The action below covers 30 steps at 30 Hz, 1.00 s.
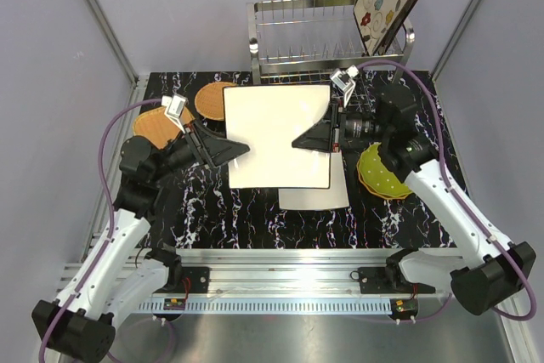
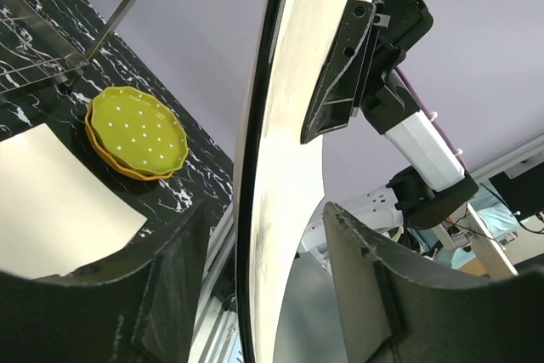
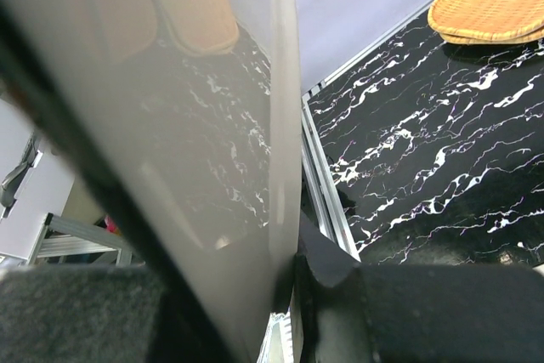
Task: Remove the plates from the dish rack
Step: Pass the plate from the right arm to the left
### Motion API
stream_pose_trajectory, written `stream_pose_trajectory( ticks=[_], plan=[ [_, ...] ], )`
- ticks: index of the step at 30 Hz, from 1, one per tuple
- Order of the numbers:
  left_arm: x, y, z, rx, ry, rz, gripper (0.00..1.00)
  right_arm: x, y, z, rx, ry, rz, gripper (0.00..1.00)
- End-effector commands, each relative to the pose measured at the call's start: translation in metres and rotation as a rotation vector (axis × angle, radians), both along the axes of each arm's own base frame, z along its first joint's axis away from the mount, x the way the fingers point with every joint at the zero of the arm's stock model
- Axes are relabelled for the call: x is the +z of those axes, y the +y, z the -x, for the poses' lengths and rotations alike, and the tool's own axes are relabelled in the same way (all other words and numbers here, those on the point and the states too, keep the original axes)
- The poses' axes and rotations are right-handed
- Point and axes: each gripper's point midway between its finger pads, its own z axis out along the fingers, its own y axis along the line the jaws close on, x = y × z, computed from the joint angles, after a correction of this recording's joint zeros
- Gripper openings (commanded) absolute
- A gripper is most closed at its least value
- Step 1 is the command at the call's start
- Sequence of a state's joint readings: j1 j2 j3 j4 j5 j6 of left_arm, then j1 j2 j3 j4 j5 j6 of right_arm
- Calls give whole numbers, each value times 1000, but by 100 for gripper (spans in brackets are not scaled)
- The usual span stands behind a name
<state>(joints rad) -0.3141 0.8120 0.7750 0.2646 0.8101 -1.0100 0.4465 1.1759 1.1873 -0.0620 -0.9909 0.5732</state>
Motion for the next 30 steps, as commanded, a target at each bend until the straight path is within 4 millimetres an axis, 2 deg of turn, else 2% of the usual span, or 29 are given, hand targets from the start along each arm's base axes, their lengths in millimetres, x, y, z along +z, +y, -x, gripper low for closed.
stream_pose_trajectory(
  ticks=[1,10,17,18,21,23,25,27,30],
  plan=[
    [1,-2,4,-43,-41,-8,56,43,2,13,57,-203,-101,0],
    [1,-4,3,-56,-47,-4,44,35,7,12,65,-170,-102,0],
    [-2,-6,6,-93,-35,15,22,30,8,8,55,-156,-104,0],
    [-4,-6,5,-96,-29,16,14,29,8,6,52,-152,-103,0],
    [-4,-7,7,-111,-23,29,0,23,9,3,32,-139,-100,0],
    [0,-7,10,-119,-31,44,0,20,9,0,9,-128,-96,2],
    [0,-7,10,-119,-22,52,0,14,8,-2,-4,-114,-88,23],
    [-1,-6,11,-114,-19,52,0,11,8,-3,-18,-108,-80,56],
    [-8,-3,9,-93,4,51,0,4,5,-5,-40,-106,-57,84]
  ],
)
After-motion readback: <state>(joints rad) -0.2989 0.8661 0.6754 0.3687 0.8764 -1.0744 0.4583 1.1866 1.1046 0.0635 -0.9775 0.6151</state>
